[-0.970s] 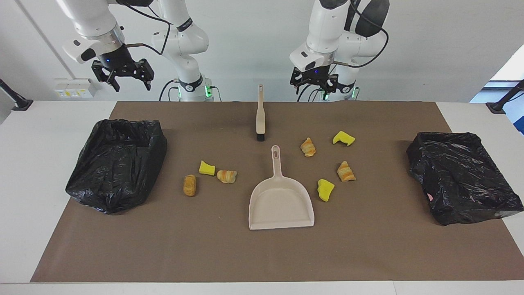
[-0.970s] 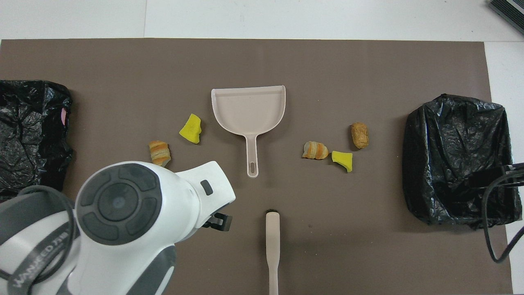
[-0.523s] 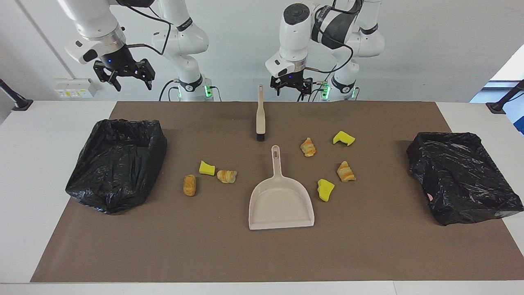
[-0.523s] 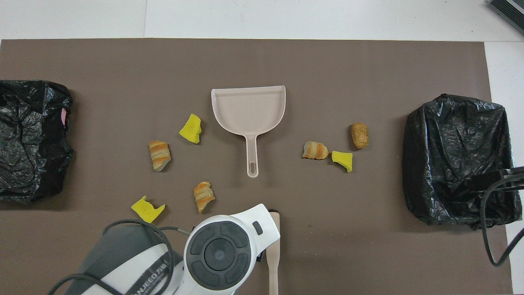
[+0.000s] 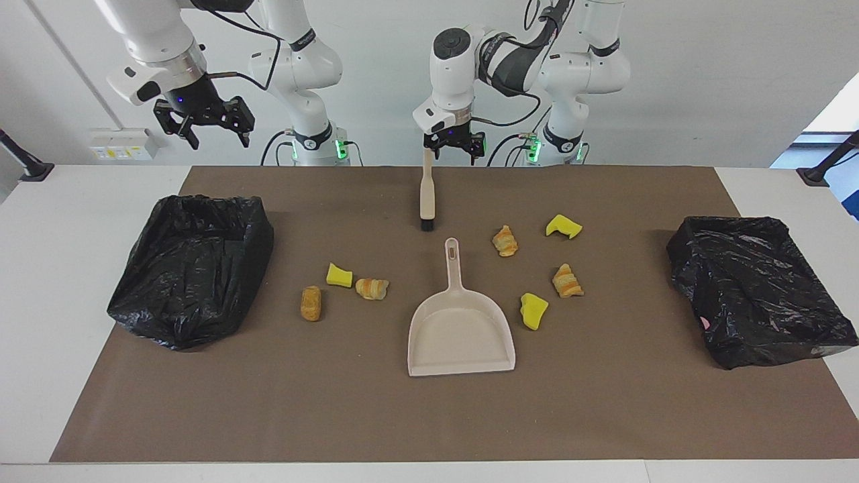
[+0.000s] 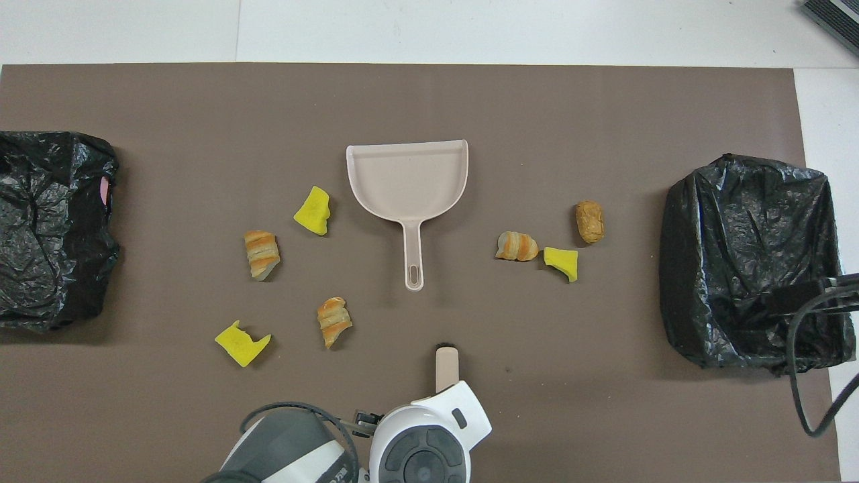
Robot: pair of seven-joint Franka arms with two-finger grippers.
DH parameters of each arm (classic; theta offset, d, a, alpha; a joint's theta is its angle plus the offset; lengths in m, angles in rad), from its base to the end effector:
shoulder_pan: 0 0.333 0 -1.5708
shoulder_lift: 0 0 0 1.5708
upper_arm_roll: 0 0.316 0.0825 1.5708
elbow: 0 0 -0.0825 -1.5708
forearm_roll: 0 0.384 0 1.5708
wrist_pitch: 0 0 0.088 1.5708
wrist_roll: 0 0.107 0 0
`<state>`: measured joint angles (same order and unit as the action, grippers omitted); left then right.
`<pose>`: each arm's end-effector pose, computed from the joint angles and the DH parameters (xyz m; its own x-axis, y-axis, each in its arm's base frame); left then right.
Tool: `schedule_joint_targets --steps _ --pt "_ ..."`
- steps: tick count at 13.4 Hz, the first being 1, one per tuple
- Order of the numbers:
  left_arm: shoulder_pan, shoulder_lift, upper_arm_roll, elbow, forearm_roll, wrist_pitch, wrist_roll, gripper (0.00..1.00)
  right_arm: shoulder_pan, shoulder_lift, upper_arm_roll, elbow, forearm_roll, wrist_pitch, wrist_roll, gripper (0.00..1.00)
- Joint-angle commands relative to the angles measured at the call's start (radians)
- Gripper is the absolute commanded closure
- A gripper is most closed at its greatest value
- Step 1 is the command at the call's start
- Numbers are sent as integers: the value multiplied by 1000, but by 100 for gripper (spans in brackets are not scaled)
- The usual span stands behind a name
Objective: Sweep and dump trash in bin
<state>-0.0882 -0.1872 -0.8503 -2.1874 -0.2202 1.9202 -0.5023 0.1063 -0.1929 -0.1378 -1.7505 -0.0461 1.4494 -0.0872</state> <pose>0.2715 -0.4122 0.4279 0.9370 -0.3170 -0.1468 -0.3231 -0.9462 -0.0189 0.4791 -0.0271 0.6297 0.9923 0.0557 -0.1110 0.0571 -0.9983 0.0101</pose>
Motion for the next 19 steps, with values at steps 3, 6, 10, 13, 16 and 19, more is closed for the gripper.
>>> schedule_joint_targets --steps 3,6,10,13,16,19 --pt "-5 -25 -32 -69 -57 52 -25 0 -2 -25 3 -21 -1 -1 24 0" --pt "-5 -3 -33 -89 -100 56 -10 0 -2 -25 3 -21 -1 0 24 0" --pt "-7 11 -71 -94 -160 109 -48 0 1 -25 3 -21 -1 0 24 0" --pt "-7 17 -120 -112 -160 184 -116 0 1 -23 3 -23 5 0 23 0" --pt "-7 29 -154 -118 -159 204 -148 3 -10 -23 3 -23 5 2 14 0" --pt "-5 31 -239 -123 -154 217 -209 13 -10 -23 3 -26 5 0 14 0"
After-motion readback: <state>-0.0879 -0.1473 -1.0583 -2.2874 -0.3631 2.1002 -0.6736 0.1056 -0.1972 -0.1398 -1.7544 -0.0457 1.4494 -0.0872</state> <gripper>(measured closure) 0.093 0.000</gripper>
